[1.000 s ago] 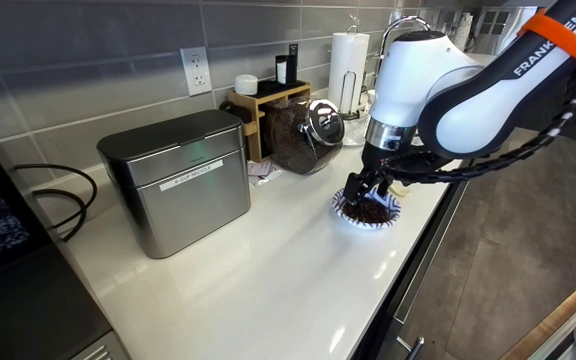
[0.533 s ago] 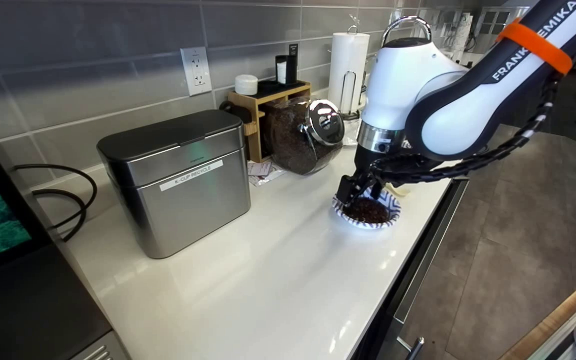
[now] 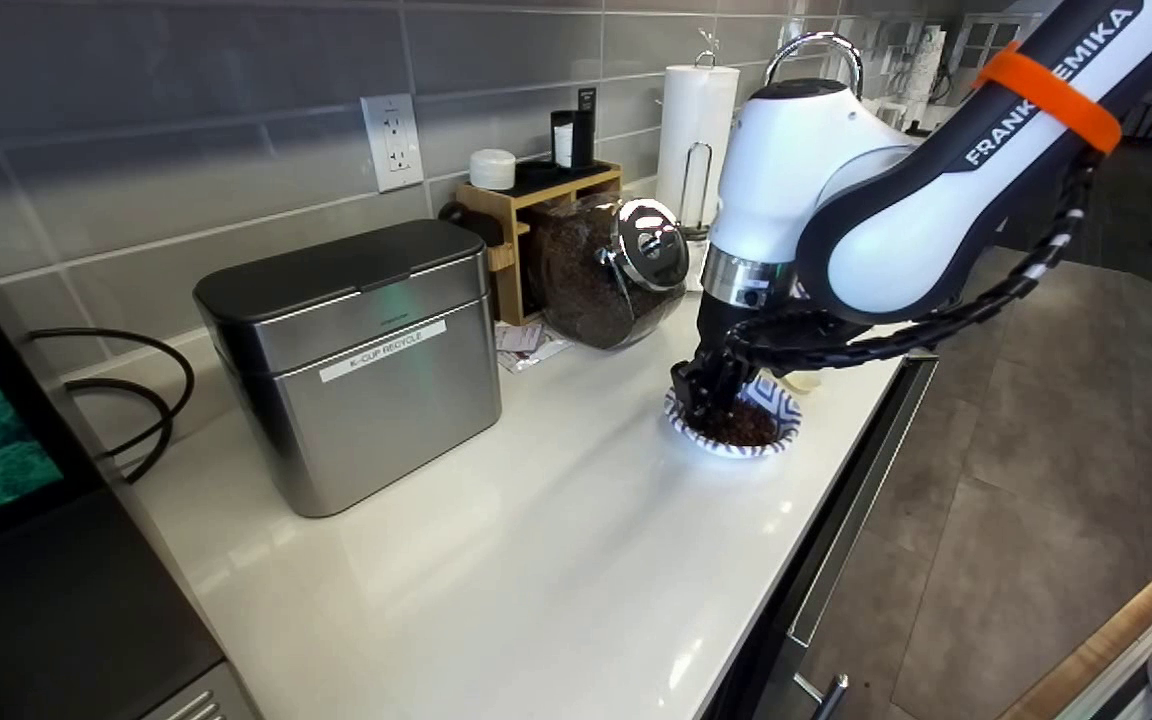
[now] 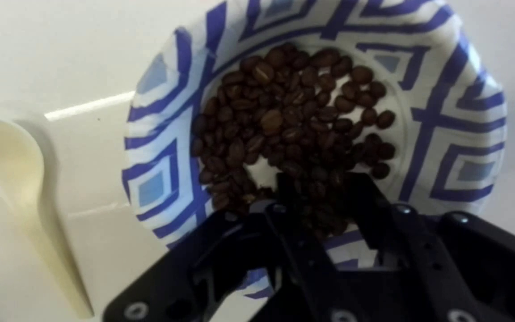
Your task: Place some coffee grains on the spoon, empty the spoon into the bowl with less grains and place the spoon back
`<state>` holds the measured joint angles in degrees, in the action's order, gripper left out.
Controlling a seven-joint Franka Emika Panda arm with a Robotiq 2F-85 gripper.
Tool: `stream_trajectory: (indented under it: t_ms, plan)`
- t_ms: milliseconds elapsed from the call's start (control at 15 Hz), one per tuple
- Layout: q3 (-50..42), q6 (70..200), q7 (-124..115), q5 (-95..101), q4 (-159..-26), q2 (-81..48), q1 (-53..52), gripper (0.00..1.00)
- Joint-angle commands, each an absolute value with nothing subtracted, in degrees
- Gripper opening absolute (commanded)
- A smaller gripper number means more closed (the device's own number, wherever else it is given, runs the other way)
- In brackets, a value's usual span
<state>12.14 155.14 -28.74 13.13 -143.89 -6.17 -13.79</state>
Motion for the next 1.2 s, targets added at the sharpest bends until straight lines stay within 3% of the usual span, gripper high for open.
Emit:
stream_trajectory:
  t_ms: [0,67,133,1133]
  plan:
    - [10.76,155.69,-30.25,14.6,-143.2,-7.65,-15.27,0.08]
    - [10.71,155.6,-30.04,14.46,-143.15,-7.74,-15.34,0.01]
    - [10.68,155.59,-29.93,14.31,-143.13,-7.8,-15.4,0.0]
    - [11.97,151.57,-17.04,-0.11,-145.61,-0.15,-13.48,0.02]
